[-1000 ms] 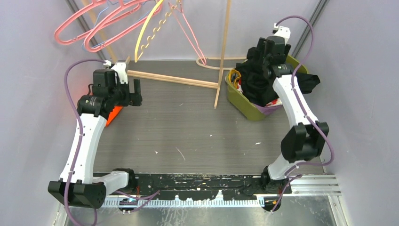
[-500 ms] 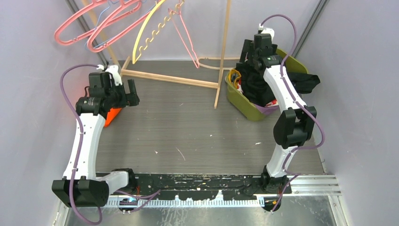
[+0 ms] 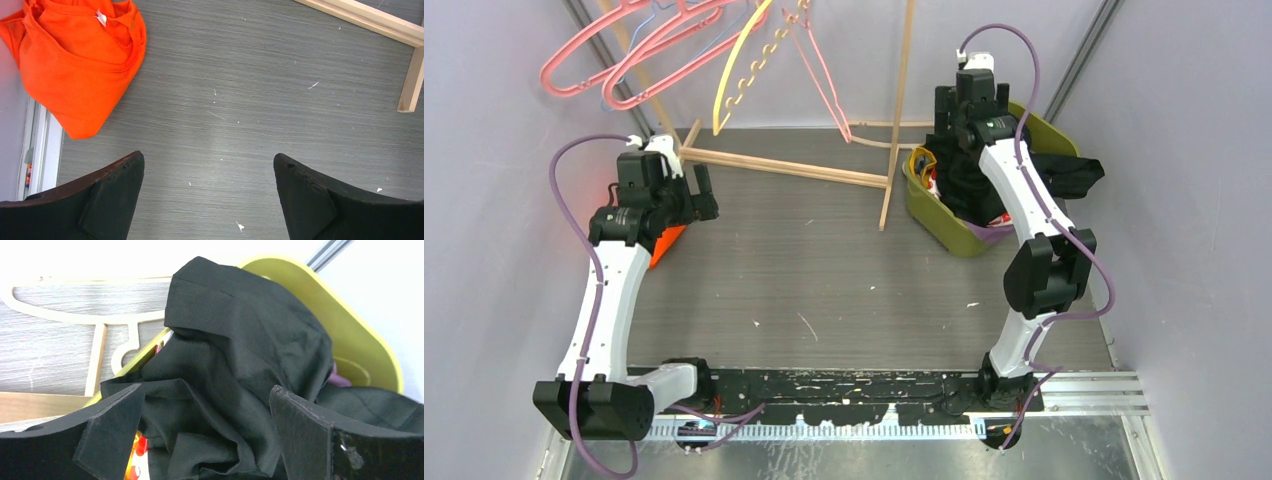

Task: Remove the skirt from the hanger
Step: Reset both arms

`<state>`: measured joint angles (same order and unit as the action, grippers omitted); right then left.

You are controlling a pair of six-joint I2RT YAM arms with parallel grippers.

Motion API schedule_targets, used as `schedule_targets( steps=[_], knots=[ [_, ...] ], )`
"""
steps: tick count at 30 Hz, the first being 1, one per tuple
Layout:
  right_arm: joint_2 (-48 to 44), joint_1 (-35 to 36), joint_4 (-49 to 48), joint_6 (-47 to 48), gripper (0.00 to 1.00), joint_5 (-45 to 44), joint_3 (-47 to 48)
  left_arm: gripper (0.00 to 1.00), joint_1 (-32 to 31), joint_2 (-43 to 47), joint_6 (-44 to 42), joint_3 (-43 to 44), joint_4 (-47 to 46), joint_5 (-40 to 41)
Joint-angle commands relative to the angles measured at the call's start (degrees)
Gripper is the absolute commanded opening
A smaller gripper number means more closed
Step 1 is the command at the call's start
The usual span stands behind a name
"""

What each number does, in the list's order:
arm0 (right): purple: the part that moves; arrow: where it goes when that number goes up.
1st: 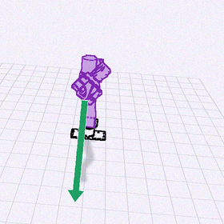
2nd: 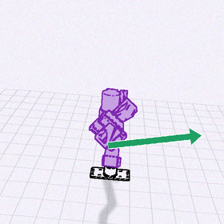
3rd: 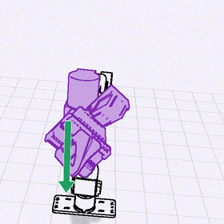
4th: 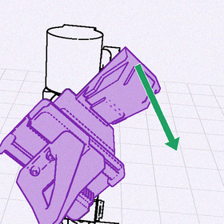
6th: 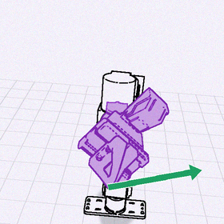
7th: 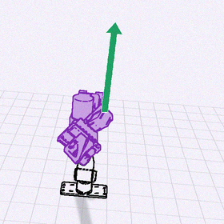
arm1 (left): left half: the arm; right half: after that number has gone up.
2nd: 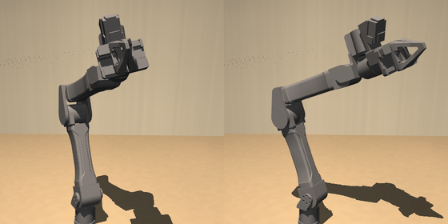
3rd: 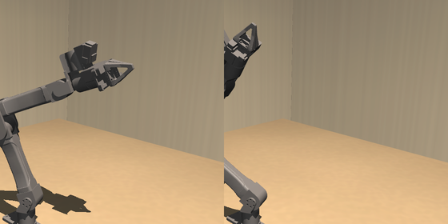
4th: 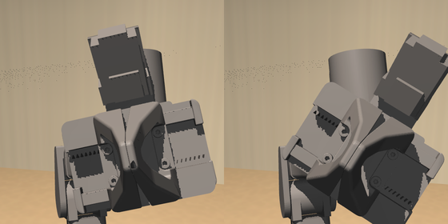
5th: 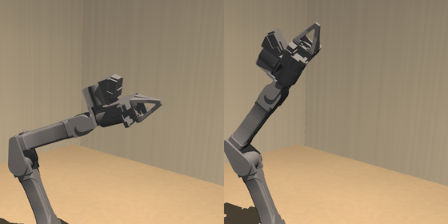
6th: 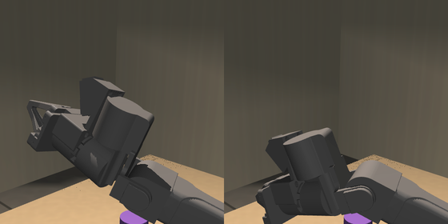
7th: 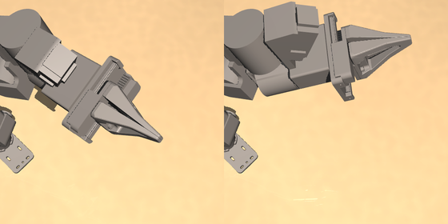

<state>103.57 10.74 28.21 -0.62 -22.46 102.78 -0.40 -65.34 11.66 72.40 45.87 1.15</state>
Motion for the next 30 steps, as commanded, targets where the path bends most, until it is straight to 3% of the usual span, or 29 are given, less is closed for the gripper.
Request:
schedule_targets(
  steps=[1, 13, 23, 30],
  knots=[
    [-2.66, 0.76, -3.27, 7.19, 1.00, -4.86, 4.71, 1.00, -0.55, 1.14, 0.73, 0.61, -3.54, 2.11],
    [-3.51, 0.73, -3.63, 5.15, 1.00, -4.00, 3.81, 1.00, -0.83, 0.16, 0.73, 1.94, -4.05, 2.37],
    [-2.52, 0.70, -3.47, 4.21, 1.00, -3.74, 4.45, 1.00, -1.09, 1.53, 6.32, -1.02, -4.99, 9.98],
    [-2.48, 0.76, -3.27, 3.87, 1.00, -3.66, 4.38, 1.00, -1.43, 0.78, 6.39, -0.39, -4.84, 10.96]
  ],
)
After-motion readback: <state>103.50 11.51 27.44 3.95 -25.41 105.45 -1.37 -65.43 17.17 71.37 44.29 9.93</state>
